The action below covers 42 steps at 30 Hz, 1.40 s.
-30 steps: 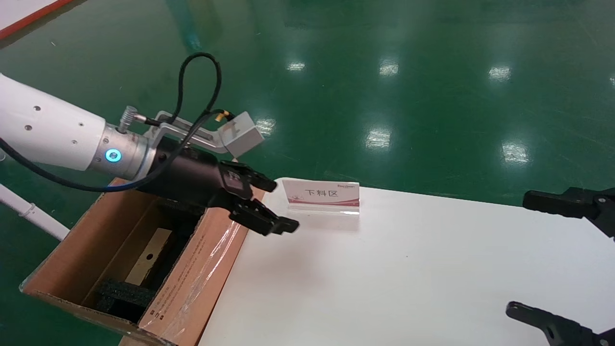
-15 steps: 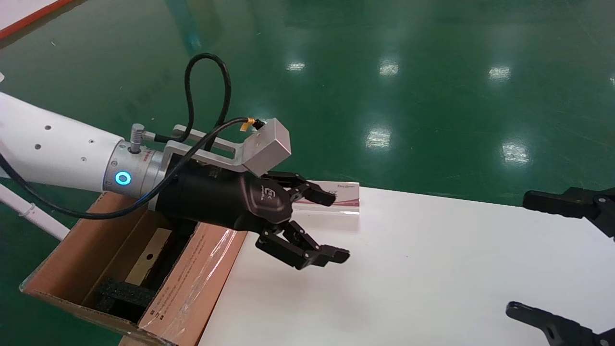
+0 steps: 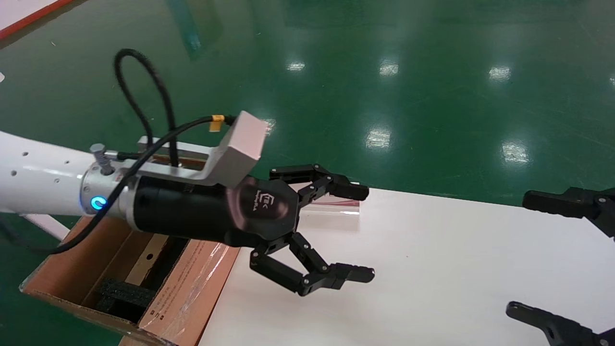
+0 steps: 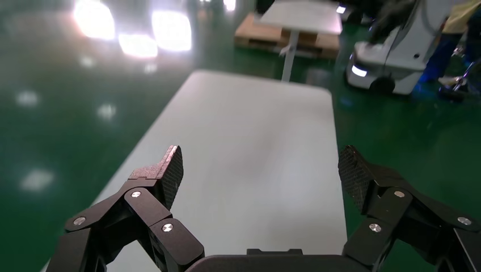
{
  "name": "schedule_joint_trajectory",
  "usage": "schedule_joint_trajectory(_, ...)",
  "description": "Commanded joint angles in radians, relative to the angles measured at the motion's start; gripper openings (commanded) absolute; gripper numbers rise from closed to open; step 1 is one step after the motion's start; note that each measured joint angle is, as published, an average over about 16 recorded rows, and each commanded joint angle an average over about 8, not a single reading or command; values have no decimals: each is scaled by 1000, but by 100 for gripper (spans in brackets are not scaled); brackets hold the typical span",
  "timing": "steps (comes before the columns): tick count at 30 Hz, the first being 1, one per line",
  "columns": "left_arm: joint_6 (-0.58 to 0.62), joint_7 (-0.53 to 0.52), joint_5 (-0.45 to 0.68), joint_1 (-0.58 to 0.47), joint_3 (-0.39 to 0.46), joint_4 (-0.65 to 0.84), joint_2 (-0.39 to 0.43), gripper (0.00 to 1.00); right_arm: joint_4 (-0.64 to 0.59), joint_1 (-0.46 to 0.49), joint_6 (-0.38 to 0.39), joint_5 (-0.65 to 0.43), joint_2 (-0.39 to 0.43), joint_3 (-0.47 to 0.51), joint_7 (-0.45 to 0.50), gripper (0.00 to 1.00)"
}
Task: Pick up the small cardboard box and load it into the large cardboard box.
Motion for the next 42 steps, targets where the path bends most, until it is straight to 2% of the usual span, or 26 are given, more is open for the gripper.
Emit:
schedule_joint_trajectory(1,16,34,-19,44,-57,-1,5,100,0,0,0,0,0,0,0,100)
schedule_joint_trajectory(9,69,146,-84,195,-253,-4,23,100,0,0,0,0,0,0,0,100)
schedule_joint_trajectory(14,82,166,-101,233,-303,-5,28,100,0,0,1,0,0,0,0,100)
schedule_joint_trajectory(42,69,147,-84,191,-248,-4,23,100,0,0,1,1,0,0,0,100)
